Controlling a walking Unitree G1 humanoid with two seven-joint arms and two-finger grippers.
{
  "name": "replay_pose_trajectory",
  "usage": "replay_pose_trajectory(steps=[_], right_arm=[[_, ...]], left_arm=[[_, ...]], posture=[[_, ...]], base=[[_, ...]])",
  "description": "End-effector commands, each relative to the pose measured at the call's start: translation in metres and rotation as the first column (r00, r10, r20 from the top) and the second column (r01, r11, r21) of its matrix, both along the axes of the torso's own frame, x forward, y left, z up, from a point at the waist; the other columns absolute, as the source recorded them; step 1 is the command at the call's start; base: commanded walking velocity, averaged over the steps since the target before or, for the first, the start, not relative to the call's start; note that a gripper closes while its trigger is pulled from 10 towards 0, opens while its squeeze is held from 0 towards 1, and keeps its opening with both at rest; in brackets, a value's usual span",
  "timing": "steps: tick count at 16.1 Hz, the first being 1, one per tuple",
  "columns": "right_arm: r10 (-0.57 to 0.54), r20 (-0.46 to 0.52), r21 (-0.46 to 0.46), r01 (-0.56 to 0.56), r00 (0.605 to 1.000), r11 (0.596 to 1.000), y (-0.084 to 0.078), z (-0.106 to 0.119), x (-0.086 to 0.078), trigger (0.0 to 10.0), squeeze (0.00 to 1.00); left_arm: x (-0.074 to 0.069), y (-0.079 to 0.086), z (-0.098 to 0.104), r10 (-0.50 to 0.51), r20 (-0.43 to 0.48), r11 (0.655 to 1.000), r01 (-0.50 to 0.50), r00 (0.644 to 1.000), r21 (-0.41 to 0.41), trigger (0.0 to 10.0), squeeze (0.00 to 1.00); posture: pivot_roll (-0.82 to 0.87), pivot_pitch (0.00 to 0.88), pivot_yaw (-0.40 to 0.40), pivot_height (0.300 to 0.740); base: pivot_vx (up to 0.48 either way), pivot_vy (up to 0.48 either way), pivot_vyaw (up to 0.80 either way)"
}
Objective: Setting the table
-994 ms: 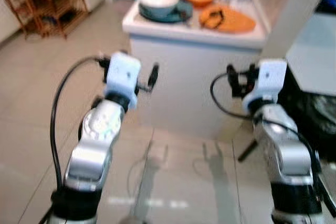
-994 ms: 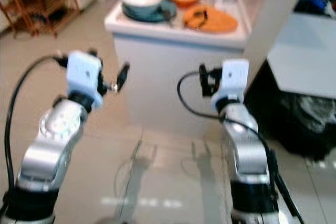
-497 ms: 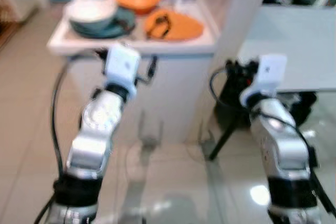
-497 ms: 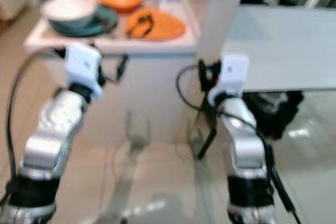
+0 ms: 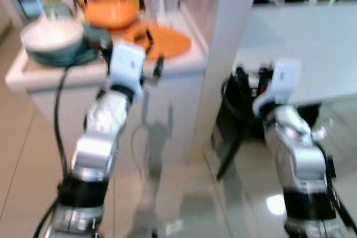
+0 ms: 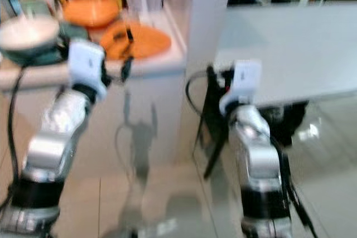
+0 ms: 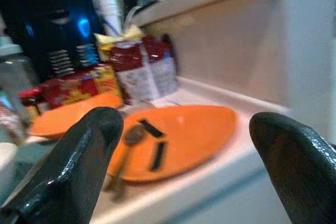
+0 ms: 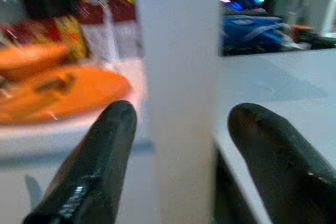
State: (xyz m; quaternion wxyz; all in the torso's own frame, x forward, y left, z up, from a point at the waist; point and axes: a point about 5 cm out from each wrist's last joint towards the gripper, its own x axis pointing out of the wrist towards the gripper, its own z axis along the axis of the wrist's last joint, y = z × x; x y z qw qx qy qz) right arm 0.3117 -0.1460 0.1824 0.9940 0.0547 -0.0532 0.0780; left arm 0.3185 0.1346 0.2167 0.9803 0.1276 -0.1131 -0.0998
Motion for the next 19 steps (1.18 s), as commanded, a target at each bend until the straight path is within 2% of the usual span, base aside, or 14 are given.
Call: replay_pose_trajectory(steps=[1, 5, 6, 10, 14, 15, 19], right_arm=[[0.045, 0.018, 0.053, -0.046, 0.999, 0.998, 0.006, 0.003, -0.003, 10.0, 1.00], [0.020, 0.092, 0.096, -0.029, 0.996, 0.995, 0.006, 0.007, -0.015, 10.0, 1.00], [0.060, 0.098, 0.039, -0.064, 0.993, 0.997, 0.009, -0.001, -0.027, 10.0, 0.00], [0.096, 0.118, 0.033, -0.101, 0.988, 0.994, 0.008, -0.008, -0.053, 10.0, 0.00], [0.119, 0.091, 0.009, -0.121, 0.989, 0.993, 0.010, -0.008, -0.056, 10.0, 0.00], [0.165, 0.077, -0.005, -0.165, 0.983, 0.986, 0.012, -0.008, -0.059, 10.0, 0.00], [0.202, 0.081, -0.018, -0.202, 0.976, 0.979, 0.014, -0.003, -0.071, 10.0, 0.00]], left_arm=[[-0.001, 0.011, -0.001, 0.036, -0.002, 0.999, -0.036, 0.999, -0.004, 10.0, 0.00], [0.002, 0.019, -0.002, 0.065, -0.006, 0.997, -0.065, 0.998, -0.043, 10.0, 0.00], [0.002, 0.019, -0.002, 0.060, -0.006, 0.997, -0.060, 0.998, -0.050, 10.0, 0.00], [-0.002, 0.023, -0.006, 0.030, -0.020, 0.998, -0.031, 0.999, -0.048, 10.0, 0.00], [0.005, 0.026, -0.006, 0.026, -0.025, 0.999, -0.027, 0.999, -0.034, 10.0, 0.00], [0.007, 0.025, -0.004, -0.008, -0.027, 1.000, 0.008, 1.000, -0.012, 10.0, 0.00], [0.012, 0.027, 0.000, -0.087, -0.032, 0.996, 0.086, 0.996, -0.002, 10.0, 0.00]], posture=[[0.09, 0.041, -0.034, 0.740], [0.08, 0.049, -0.047, 0.740], [0.08, 0.053, -0.045, 0.740], [0.08, 0.058, -0.044, 0.740], [0.07, 0.063, -0.042, 0.740], [0.08, 0.064, -0.040, 0.740], [0.05, 0.065, -0.028, 0.740]], base=[[0.461, 0.000, 0.00], [0.460, 0.000, 0.00], [0.446, 0.000, 0.00], [0.429, 0.000, 0.00], [0.413, 0.000, 0.00], [0.371, 0.000, 0.00], [0.333, 0.000, 0.00]])
